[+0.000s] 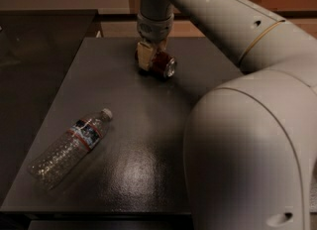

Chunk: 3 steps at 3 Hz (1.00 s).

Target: Place coke can upright

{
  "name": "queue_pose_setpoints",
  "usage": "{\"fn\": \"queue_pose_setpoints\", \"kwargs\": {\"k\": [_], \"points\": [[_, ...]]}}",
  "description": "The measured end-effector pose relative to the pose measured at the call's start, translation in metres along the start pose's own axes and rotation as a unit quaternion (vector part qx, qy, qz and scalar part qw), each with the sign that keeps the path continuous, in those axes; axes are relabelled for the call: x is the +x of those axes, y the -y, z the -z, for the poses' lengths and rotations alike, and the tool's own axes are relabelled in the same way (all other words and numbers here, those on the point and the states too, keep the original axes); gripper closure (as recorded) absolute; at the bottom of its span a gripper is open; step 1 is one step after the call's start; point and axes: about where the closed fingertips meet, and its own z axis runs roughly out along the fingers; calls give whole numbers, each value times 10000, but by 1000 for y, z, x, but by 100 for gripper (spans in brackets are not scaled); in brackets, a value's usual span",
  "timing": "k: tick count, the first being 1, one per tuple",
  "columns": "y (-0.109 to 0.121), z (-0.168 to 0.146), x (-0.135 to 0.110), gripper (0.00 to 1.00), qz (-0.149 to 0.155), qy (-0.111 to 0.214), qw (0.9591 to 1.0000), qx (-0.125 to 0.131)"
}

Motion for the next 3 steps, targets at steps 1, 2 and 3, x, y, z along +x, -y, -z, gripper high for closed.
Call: {"fn": "queue_pose_setpoints", "kwargs": {"k": [1,2,3], "points": [[-6,39,2,100,267,918,9953,-167],[-17,75,-4,100,608,1807,9809,-381],[-35,93,-9,100,904,2758,9541,-742]]}}
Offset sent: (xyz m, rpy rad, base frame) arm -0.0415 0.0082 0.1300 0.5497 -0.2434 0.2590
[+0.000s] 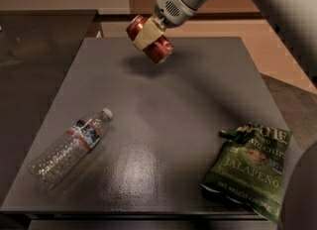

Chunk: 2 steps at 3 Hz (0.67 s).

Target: Place coke can upright

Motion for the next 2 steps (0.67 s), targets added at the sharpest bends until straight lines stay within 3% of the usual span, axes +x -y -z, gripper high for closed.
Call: {"fn": "queue_pose_setpoints", "kwargs": {"k": [1,2], "points": [[-16,5,-8,100,209,1038,9940,-265],[-28,7,-12,100,314,1960,9791,-451]]}}
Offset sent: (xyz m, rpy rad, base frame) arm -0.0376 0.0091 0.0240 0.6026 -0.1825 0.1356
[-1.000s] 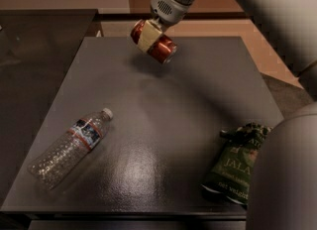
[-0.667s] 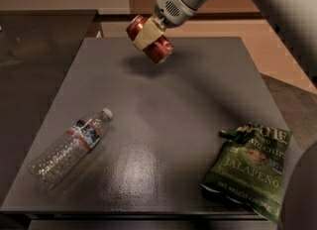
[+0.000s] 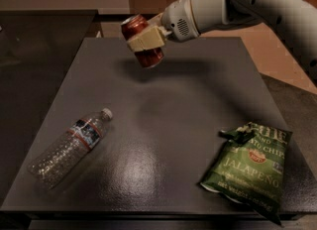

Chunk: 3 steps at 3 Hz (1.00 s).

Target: Place coke can upright

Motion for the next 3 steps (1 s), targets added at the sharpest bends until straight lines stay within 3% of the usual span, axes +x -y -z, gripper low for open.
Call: {"fn": "queue_pose_setpoints", "kwargs": {"k": [1,3], "points": [[-7,-1,4,100,4,614,9981,-97],[-12,-3,29,100,-17,1141,9932,-210]]}}
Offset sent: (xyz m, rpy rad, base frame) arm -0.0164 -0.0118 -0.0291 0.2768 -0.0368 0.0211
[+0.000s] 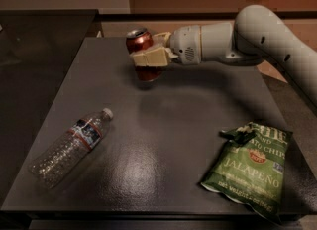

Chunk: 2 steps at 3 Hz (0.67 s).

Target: Place coke can upright

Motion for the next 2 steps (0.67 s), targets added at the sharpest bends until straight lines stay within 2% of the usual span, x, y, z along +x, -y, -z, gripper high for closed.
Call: {"fn": "queue_pose_setpoints", "kwargs": {"k": [1,2], "points": [[0,2,12,100,-47,123,9999,-23],[1,4,20,83,-93,235,9997,-16]]}}
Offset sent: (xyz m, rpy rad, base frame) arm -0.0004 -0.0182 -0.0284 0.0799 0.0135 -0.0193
